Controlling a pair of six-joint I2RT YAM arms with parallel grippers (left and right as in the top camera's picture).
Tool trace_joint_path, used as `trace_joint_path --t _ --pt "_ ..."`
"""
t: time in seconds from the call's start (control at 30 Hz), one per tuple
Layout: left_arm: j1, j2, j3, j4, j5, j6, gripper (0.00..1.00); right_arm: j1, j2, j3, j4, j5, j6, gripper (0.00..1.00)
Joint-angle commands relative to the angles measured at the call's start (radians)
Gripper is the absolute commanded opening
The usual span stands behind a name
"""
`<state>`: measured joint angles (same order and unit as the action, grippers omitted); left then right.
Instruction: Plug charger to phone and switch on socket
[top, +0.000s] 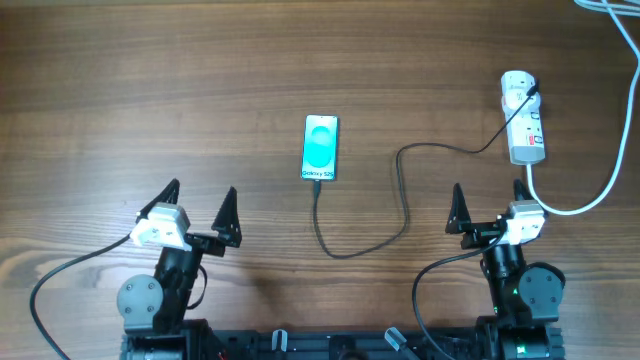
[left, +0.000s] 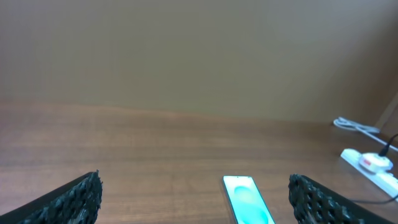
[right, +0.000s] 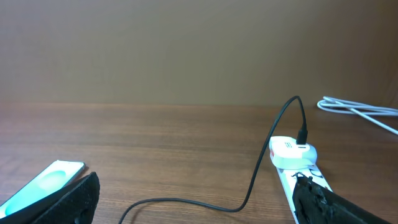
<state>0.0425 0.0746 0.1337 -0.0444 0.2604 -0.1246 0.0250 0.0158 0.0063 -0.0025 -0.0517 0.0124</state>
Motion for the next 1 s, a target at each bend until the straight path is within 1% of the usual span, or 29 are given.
trace_joint_path --t 0.0,0.07,0.17,0.23,0.33,0.4,0.47,0.53,0.67,0.77,0.97 --pt "0.009 -0.038 -0.054 0.052 0.000 0.009 1.00 -0.002 -0.005 -0.001 0.003 0.006 -0.012 1.00" --pt "0.009 -0.072 -0.083 0.072 -0.019 0.002 1.00 -0.002 -0.005 -0.001 0.003 0.006 -0.012 1.00" --pt "0.009 -0.072 -0.126 0.142 -0.033 -0.018 1.00 -0.002 -0.005 -0.001 0.003 0.006 -0.012 1.00" --pt "0.009 -0.072 -0.128 0.139 -0.039 -0.017 1.00 -0.002 -0.005 -0.001 0.003 0.006 -0.011 1.00" --pt "0.009 -0.072 -0.128 0.121 -0.099 -0.016 1.00 -0.002 -0.005 -0.001 0.003 0.006 -0.011 1.00" --pt "0.009 -0.072 -0.128 0.080 -0.147 -0.008 1.00 -0.002 -0.005 -0.001 0.003 0.006 -0.011 1.00" --pt "0.009 -0.072 -0.128 0.047 -0.154 0.048 1.00 -0.002 -0.005 -0.001 0.003 0.006 -0.011 1.00" --pt "0.009 -0.072 -0.128 -0.027 -0.161 0.111 1.00 -0.002 -0.005 -0.001 0.003 0.006 -0.012 1.00" --pt "0.007 -0.072 -0.128 -0.028 -0.177 0.195 1.00 -0.002 -0.005 -0.001 0.003 0.006 -0.011 1.00" --pt "0.007 -0.072 -0.128 -0.033 -0.254 0.200 1.00 -0.002 -0.005 -0.001 0.003 0.006 -0.011 1.00" --pt "0.007 -0.072 -0.128 -0.034 -0.256 0.200 1.00 -0.002 -0.005 -0.001 0.003 0.006 -0.012 1.00"
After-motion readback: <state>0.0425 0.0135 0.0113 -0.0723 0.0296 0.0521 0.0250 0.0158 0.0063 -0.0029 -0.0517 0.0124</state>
